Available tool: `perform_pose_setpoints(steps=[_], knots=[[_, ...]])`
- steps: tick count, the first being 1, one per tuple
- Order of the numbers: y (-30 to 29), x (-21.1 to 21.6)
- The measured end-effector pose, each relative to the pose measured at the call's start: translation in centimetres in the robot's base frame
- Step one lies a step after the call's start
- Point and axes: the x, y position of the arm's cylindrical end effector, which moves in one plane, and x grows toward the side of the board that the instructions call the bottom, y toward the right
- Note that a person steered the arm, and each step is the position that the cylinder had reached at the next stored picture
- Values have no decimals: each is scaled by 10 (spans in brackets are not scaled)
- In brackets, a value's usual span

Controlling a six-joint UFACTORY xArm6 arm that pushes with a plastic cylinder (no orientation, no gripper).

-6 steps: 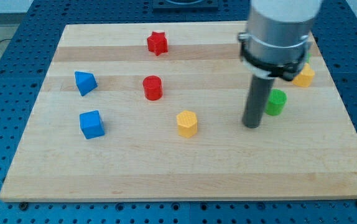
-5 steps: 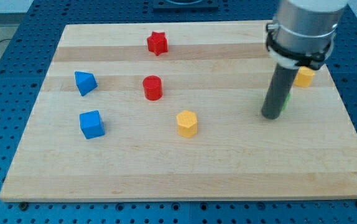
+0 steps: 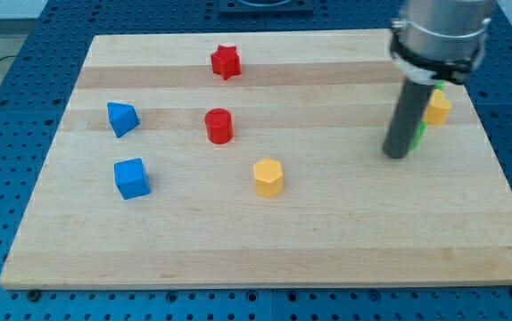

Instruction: Push the green circle towards the right of the board

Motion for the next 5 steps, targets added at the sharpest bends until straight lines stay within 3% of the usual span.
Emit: perform_pose_setpoints(steps=[2,3,4,5], knots=[[47,-2],[-17,43],[-105,55],[-132,-1]])
